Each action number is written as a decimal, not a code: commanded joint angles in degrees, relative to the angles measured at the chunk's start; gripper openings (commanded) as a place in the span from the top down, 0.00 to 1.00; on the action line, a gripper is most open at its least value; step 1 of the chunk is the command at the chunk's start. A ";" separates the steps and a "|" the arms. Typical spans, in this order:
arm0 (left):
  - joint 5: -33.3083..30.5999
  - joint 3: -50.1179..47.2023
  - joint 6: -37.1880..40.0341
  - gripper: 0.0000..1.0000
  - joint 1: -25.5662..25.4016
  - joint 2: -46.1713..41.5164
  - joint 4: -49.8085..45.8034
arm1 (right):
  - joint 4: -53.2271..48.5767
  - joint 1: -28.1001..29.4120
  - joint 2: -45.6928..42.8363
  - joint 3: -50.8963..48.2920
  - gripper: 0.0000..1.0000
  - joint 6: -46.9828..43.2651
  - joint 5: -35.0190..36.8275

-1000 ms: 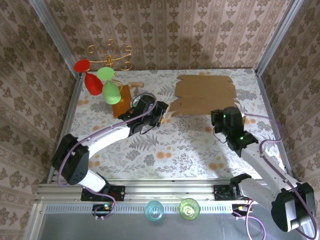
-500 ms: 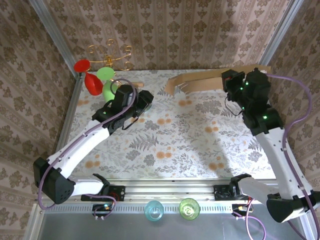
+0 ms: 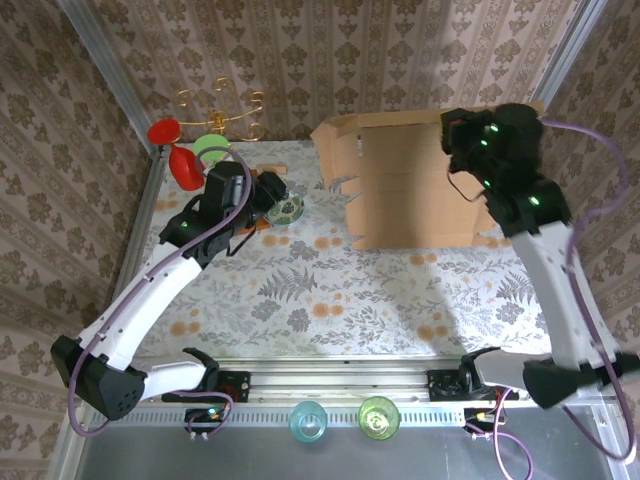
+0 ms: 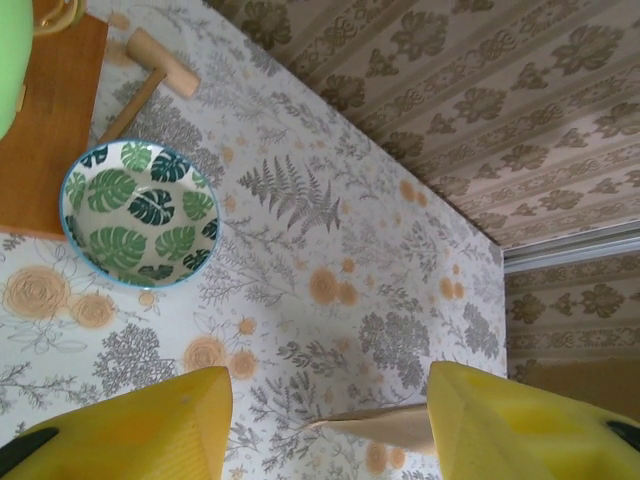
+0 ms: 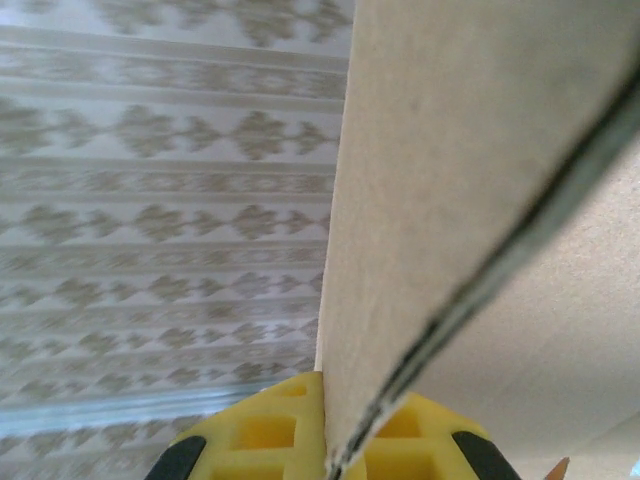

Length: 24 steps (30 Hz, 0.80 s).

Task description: Fold the paper box

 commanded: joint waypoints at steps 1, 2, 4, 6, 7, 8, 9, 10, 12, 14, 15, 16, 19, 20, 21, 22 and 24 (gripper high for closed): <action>3.30 4.30 2.62 0.45 0.60 1.38 -1.92 | 4.60 -1.05 7.00 -5.32 1.00 8.21 -2.71; 4.48 5.12 2.55 0.46 0.67 2.04 -1.87 | 5.16 -1.18 7.83 -6.03 1.00 8.60 -2.79; 7.11 7.04 1.93 0.46 0.60 3.75 -1.77 | 6.60 -1.44 9.69 -7.28 1.00 8.39 -2.73; 9.10 8.57 0.93 0.45 0.52 5.52 -1.59 | 6.43 -1.60 11.06 -7.87 1.00 7.74 -2.73; 10.15 9.27 0.41 0.46 0.47 6.43 -0.90 | 7.09 -1.64 11.44 -8.44 1.00 7.73 -2.84; 10.84 9.84 0.11 0.46 0.38 7.29 -0.20 | 7.96 -1.64 11.65 -9.31 1.00 7.87 -2.95; 11.37 10.39 -0.54 0.46 0.18 8.28 0.57 | 8.09 -1.68 11.97 -9.90 1.00 8.03 -3.10; 12.03 11.01 -1.13 0.46 -0.05 9.47 1.67 | 8.45 -1.66 12.08 -10.51 1.00 8.08 -3.23; 13.11 12.27 -2.13 0.45 -0.59 12.09 3.50 | 9.39 -1.76 11.95 -12.22 1.00 8.41 -3.46; 14.41 13.52 -3.27 0.45 -0.97 14.98 5.61 | 10.62 -1.76 11.66 -13.97 1.00 9.02 -3.49; 15.19 14.04 -4.01 0.45 -1.15 16.60 6.89 | 11.40 -1.80 11.45 -15.15 1.00 9.37 -3.58; 15.90 14.80 -4.89 0.46 -1.24 18.07 7.95 | 12.01 -1.87 11.40 -16.16 1.00 9.68 -3.76; 17.55 17.48 -6.34 0.46 -1.55 22.00 9.51 | 13.25 -2.14 11.16 -18.48 1.00 9.85 -4.12; 17.33 18.75 -6.50 0.46 -1.68 23.19 8.14 | 13.49 -2.21 11.01 -19.11 1.00 9.60 -4.13; 17.26 19.67 -6.37 0.46 -1.74 23.93 7.08 | 14.15 -2.33 10.94 -20.05 1.00 9.20 -4.12; 17.29 20.16 -5.83 0.47 -1.77 24.27 6.58 | 14.79 -2.51 10.82 -20.94 1.00 9.06 -4.29; 16.38 20.28 -4.28 0.47 -1.73 24.17 4.73 | 16.65 -3.06 10.60 -23.31 1.00 8.98 -4.92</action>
